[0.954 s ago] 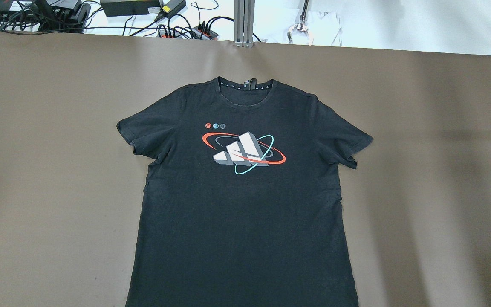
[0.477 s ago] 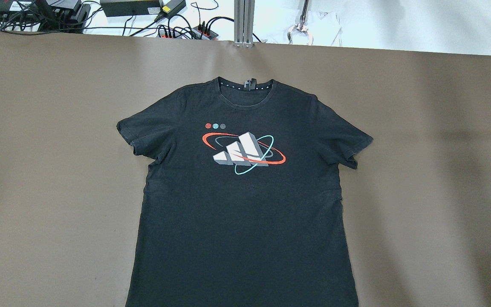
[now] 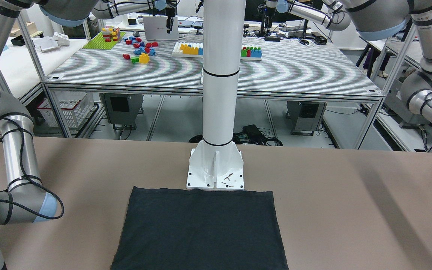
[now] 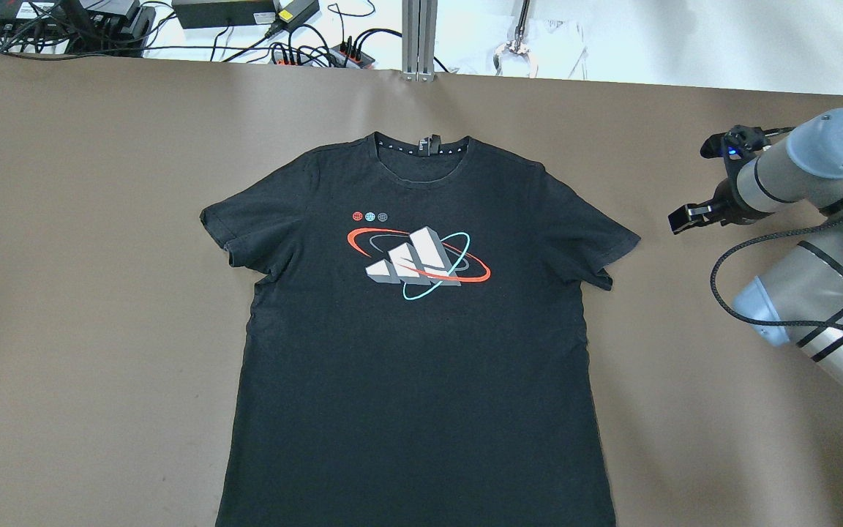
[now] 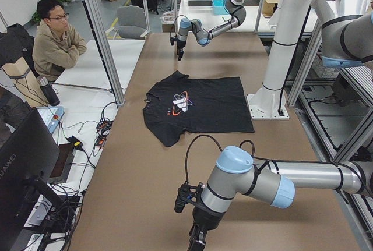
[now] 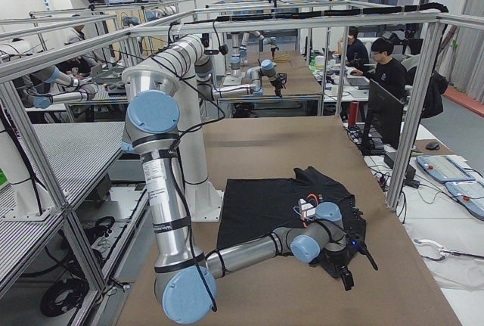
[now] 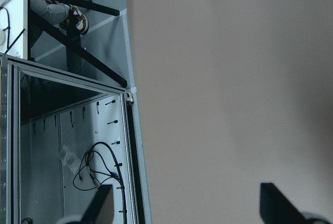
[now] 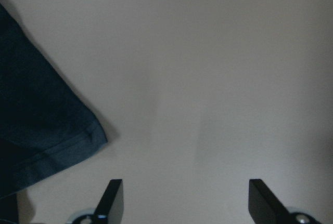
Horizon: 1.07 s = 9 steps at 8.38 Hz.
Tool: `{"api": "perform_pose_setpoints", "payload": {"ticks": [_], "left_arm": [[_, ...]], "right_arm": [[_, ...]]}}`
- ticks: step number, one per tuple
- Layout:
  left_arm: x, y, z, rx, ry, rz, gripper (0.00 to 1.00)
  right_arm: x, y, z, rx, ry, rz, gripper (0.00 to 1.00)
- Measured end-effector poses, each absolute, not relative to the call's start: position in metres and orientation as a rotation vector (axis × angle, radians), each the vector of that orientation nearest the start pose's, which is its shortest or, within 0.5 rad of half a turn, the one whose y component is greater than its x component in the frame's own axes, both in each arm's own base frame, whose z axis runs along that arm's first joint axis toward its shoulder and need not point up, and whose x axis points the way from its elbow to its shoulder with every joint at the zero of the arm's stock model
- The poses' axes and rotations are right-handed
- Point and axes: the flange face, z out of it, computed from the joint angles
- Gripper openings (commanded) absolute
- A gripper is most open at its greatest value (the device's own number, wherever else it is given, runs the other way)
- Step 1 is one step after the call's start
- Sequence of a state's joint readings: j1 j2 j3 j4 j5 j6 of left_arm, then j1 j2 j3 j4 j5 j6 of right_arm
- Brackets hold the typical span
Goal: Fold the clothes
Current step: 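Move the right gripper in toward the shirt's sleeve nearest it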
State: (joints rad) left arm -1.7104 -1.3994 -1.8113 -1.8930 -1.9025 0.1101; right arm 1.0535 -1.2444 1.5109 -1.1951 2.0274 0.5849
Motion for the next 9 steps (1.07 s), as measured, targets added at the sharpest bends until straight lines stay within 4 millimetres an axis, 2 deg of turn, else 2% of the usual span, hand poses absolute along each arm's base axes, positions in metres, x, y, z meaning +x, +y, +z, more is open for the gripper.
{"api": "perform_pose_setpoints", "payload": {"ticks": [2,5,7,8,9], "left_arm": [[-0.162,-0.429,0.604,0.423,0.276,0.033,1.0],[-0.162,-0.429,0.608,0.418,0.281,0.034,1.0],[-0.162,-0.429,0.608,0.419,0.282,0.035,1.0],[-0.161,-0.429,0.607,0.42,0.282,0.035,1.0],[-0.162,-0.43,0.606,0.421,0.282,0.034,1.0]], "right_arm": [[-0.267,-0.621,0.476,0.237,-0.752,-0.101,0.78],[-0.292,-0.637,0.469,0.183,-0.793,-0.099,0.78],[-0.305,-0.644,0.482,0.181,-0.805,-0.102,0.69],[-0.308,-0.645,0.491,0.181,-0.807,-0.103,0.62],[-0.309,-0.646,0.496,0.18,-0.807,-0.1,0.6]]}}
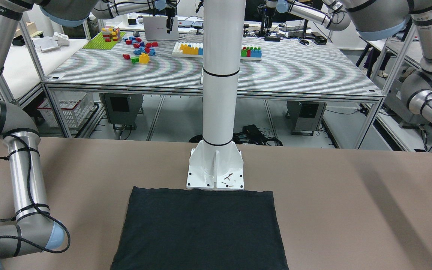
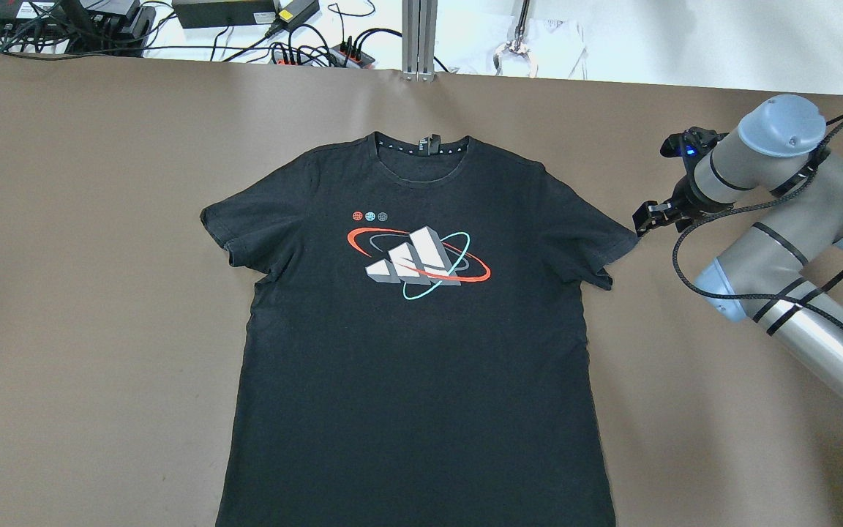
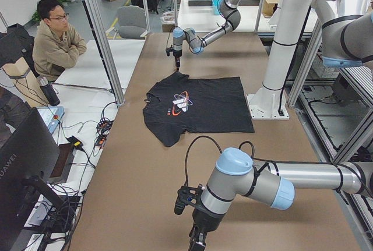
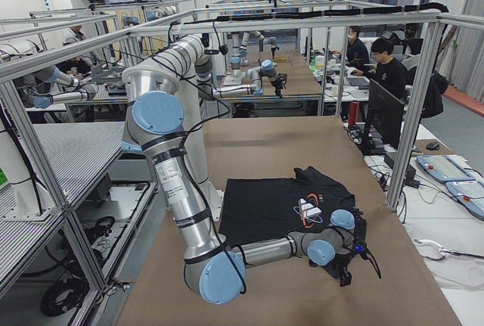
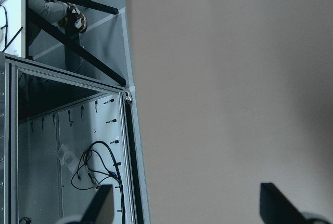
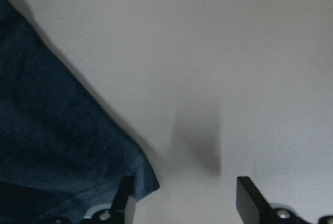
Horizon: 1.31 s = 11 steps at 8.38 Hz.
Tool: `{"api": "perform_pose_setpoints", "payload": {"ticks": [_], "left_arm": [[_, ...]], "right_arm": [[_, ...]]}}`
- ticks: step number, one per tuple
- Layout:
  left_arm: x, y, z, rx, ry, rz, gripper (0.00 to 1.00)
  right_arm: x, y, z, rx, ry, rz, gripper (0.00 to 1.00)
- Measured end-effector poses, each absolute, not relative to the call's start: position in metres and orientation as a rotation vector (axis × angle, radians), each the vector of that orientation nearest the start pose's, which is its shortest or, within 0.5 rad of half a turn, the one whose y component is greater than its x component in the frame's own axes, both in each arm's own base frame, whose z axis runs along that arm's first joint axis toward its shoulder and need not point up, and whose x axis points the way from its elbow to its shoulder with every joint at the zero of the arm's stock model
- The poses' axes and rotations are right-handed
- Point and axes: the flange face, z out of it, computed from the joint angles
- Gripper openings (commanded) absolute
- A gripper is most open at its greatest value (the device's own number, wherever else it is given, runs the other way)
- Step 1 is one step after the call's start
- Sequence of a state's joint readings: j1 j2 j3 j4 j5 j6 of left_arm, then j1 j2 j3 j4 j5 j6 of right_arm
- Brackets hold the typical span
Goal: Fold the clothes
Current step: 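Move the right gripper in toward the shirt's sleeve nearest it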
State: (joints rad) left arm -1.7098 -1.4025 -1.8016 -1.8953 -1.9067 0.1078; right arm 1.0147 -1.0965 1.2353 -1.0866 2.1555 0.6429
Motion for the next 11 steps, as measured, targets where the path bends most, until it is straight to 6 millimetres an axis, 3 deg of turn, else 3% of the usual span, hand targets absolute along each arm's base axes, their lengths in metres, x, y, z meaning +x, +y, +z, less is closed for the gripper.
{"api": "perform_pose_setpoints", "payload": {"ticks": [4,5,7,11], "left_arm": [[-0.162,-0.431,0.604,0.426,0.279,0.035,1.0],[-0.162,-0.431,0.604,0.426,0.278,0.035,1.0],[-0.162,-0.43,0.607,0.421,0.276,0.034,1.0],[-0.163,-0.43,0.608,0.418,0.274,0.034,1.0]], "right_arm": [[-0.319,-0.645,0.493,0.161,-0.818,-0.065,0.56],[-0.323,-0.644,0.491,0.157,-0.821,-0.063,0.47],[-0.326,-0.644,0.491,0.153,-0.822,-0.061,0.03],[-0.328,-0.645,0.484,0.154,-0.831,-0.059,0.0]]}}
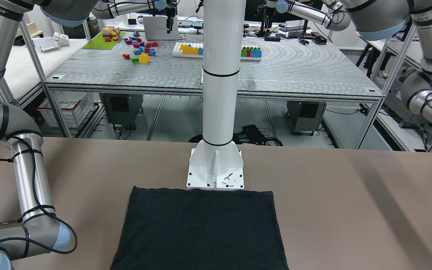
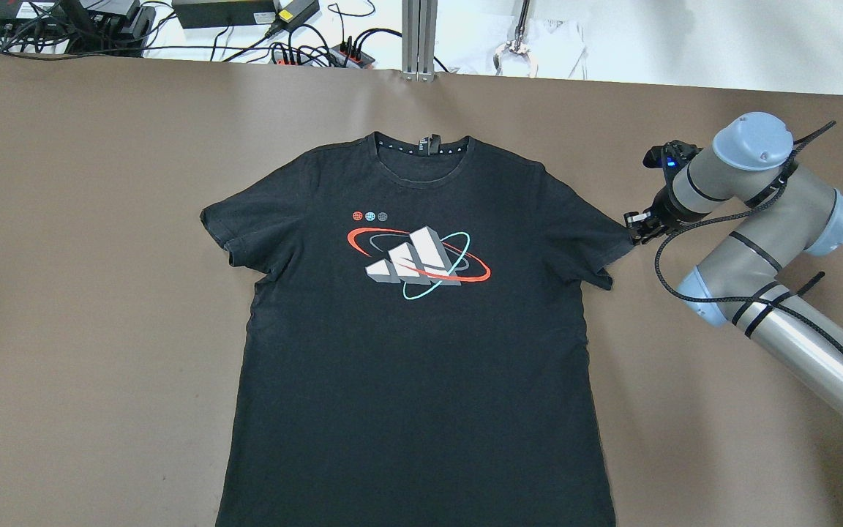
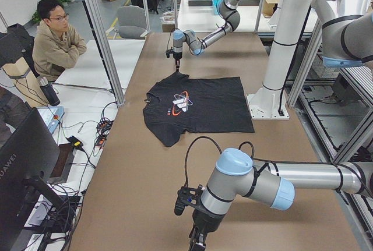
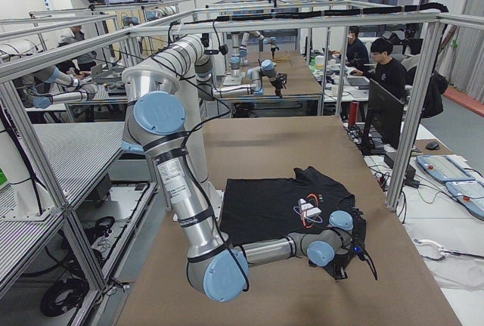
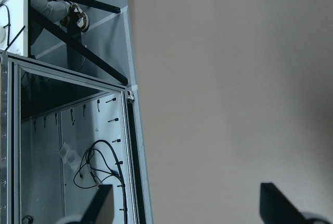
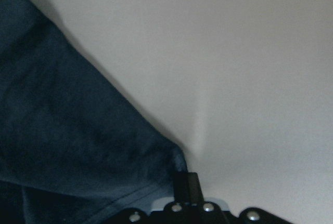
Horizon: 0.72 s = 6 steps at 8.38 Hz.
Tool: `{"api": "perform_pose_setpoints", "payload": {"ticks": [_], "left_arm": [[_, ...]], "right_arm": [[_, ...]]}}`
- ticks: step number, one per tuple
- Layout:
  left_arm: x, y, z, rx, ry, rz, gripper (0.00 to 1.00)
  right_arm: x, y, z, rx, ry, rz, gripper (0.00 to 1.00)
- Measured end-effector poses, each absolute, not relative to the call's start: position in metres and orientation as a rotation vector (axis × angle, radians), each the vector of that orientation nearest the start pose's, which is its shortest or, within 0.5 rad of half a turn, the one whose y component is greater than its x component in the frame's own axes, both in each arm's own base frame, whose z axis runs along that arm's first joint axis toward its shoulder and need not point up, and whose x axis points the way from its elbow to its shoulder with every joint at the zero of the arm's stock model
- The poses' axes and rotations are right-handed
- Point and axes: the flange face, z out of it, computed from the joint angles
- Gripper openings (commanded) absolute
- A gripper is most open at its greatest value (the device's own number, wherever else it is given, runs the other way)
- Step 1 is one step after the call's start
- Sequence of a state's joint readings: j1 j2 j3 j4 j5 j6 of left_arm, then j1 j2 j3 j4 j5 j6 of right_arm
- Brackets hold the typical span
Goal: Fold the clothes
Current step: 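Move the right gripper in toward the shirt's sleeve nearest it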
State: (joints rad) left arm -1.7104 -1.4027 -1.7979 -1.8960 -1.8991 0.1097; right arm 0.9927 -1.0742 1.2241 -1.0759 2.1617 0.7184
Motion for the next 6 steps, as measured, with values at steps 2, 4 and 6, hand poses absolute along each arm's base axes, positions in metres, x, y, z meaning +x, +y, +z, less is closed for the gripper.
{"api": "perform_pose_setpoints", "payload": {"ticks": [2,4,6], "left_arm": [[-0.162,-0.429,0.609,0.416,0.274,0.034,1.0],[-0.162,-0.429,0.609,0.416,0.274,0.033,1.0],[-0.162,-0.429,0.609,0.416,0.274,0.034,1.0]], "right_arm": [[-0.326,-0.644,0.46,0.163,-0.875,-0.075,0.0],[-0.322,-0.638,0.408,0.188,-0.932,-0.078,0.0],[-0.336,-0.632,0.35,0.196,-0.992,-0.047,0.0]]}}
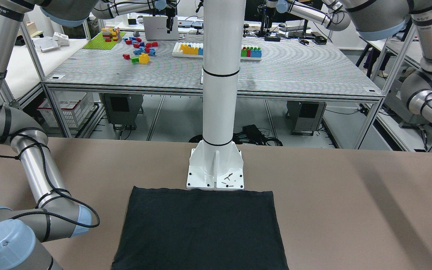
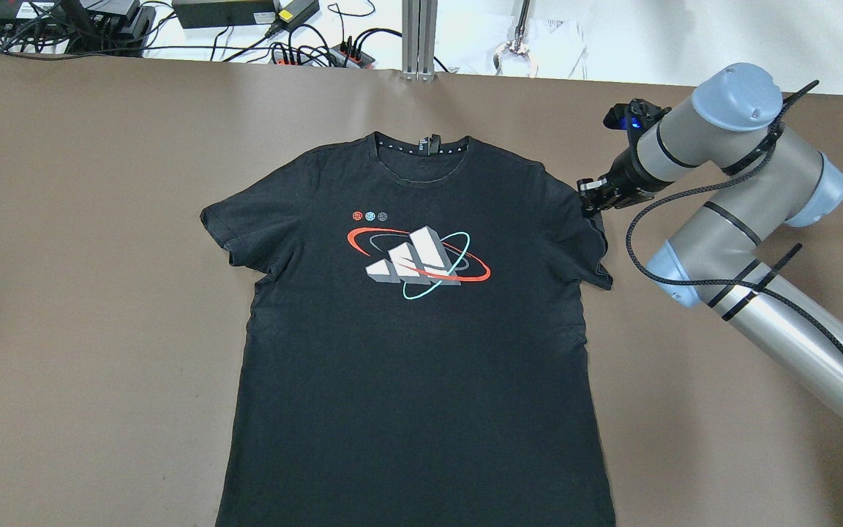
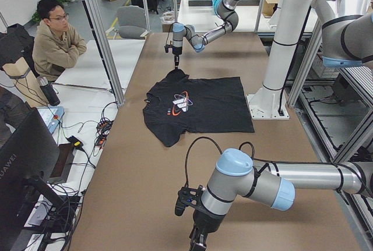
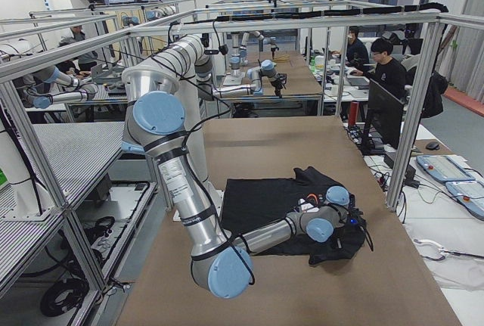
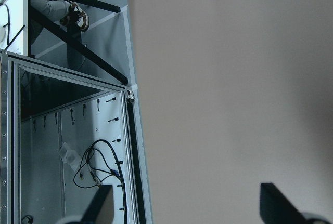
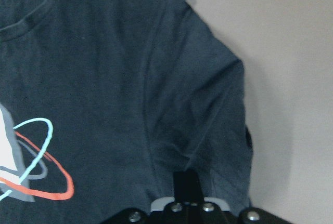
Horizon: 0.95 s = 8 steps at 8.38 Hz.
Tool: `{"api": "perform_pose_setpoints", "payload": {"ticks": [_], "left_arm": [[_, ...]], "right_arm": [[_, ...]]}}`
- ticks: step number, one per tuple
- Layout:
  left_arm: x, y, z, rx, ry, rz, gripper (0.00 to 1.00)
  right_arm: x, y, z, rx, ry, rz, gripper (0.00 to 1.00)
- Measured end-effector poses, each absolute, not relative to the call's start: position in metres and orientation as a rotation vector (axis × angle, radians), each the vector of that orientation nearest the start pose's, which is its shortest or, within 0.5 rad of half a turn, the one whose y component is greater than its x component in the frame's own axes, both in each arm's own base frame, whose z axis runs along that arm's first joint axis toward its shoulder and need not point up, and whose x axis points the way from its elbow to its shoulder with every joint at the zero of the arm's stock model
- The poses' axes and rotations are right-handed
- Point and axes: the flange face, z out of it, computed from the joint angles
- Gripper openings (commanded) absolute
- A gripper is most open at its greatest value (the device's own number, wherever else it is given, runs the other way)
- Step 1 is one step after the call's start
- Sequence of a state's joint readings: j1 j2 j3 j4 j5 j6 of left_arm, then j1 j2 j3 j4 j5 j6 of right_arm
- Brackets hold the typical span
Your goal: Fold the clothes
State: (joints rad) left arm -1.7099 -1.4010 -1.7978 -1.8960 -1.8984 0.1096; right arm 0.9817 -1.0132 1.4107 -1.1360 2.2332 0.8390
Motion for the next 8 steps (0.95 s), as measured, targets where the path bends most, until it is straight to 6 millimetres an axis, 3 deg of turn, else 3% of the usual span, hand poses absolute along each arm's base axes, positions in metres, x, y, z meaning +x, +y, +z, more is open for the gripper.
{"api": "perform_pose_setpoints", "payload": {"ticks": [1,4,8], "left_arm": [[-0.162,-0.429,0.609,0.417,0.273,0.034,1.0],[-0.162,-0.429,0.609,0.416,0.274,0.035,1.0],[-0.162,-0.43,0.608,0.417,0.274,0.035,1.0]], "right_arm": [[-0.357,-0.627,0.329,0.178,-1.013,-0.033,0.0],[-0.427,-0.639,0.289,0.177,-0.985,0.017,0.0],[-0.458,-0.649,0.282,0.199,-0.936,0.05,0.0]]}}
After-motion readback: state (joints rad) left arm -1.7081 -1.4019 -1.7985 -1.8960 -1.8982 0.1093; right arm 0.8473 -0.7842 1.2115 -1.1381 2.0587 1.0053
